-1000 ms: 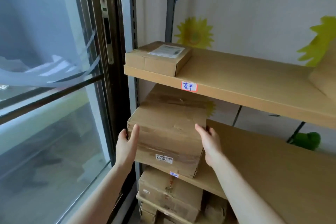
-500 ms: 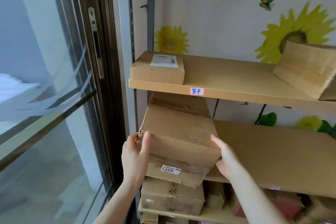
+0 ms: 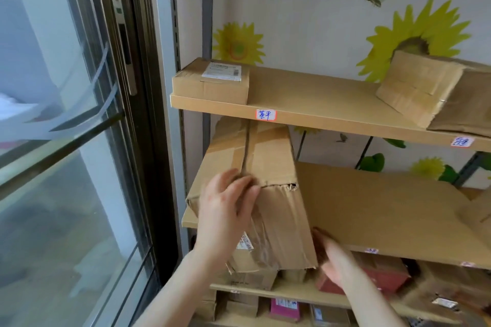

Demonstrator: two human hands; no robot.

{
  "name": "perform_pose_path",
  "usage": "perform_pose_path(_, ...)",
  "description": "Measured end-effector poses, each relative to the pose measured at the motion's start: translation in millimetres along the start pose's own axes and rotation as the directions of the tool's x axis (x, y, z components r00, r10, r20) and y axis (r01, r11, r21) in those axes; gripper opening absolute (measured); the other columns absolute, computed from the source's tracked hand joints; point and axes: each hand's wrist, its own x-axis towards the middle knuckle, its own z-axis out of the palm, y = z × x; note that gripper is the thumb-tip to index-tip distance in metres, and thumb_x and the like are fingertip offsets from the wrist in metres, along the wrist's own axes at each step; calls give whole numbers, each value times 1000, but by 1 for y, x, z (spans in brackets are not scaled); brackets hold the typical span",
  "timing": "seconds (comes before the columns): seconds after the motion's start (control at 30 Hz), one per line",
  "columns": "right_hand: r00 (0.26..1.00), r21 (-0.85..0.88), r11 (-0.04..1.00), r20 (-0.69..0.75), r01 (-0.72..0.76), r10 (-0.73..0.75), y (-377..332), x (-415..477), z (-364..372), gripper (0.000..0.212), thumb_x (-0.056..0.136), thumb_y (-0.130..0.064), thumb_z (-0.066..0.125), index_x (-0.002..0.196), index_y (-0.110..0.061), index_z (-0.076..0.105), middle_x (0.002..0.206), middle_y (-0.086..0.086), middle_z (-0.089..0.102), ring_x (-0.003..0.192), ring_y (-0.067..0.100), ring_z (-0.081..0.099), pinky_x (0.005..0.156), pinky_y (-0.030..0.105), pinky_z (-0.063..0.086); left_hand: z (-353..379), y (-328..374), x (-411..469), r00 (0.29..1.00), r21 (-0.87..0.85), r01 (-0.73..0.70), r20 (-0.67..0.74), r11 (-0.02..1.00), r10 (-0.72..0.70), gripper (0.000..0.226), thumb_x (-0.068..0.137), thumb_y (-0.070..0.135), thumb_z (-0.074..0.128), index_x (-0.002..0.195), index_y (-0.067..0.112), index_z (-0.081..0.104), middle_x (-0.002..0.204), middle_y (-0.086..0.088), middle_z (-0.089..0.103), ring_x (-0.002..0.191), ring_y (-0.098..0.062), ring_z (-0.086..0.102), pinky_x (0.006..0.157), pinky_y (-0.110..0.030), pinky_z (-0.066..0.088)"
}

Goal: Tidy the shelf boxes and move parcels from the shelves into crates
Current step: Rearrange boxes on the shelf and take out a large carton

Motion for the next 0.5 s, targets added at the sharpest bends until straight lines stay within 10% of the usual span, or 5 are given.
perform_pose_path(0.1,982,-244,957,-66,158,-179,-17,-18,8,44,90,-40,51,128,-18,52,124,9,59,112,28,54,97,45,42,-6,-19,-2,926,26,377,16,926,-377,51,89,47,49,132,19,50,145,-13,38,138,-28,30,113,-52,19)
perform_pose_path(0.27,939,-107,954,236,280,-249,-63,-68,30,58,66,-76,52,110,-40,64,118,-10,66,113,14,54,95,44,40,-1,-24,-3,690,-372,723,419,582,-590,51,86,57,44,121,21,52,127,-2,57,114,-16,53,96,-31,41)
perform_pose_path(0.37,907,-125,931,301,343,-294,-67,-77,34,66,64,-60,67,122,-30,58,119,-9,66,114,13,57,91,40,45,-2,-16,-8,750,-483,659,362,577,-553,25,89,53,40,99,37,57,110,10,62,104,-6,56,87,-24,41)
perform_pose_path(0.5,954,169,973,228,156,-192,-56,-61,25,45,73,-35,66,116,-20,60,110,7,69,103,22,65,77,33,50,-11,-2,-17,884,-512,467,248,721,-396,42,86,53,35,119,37,56,106,25,60,99,14,54,72,-2,43)
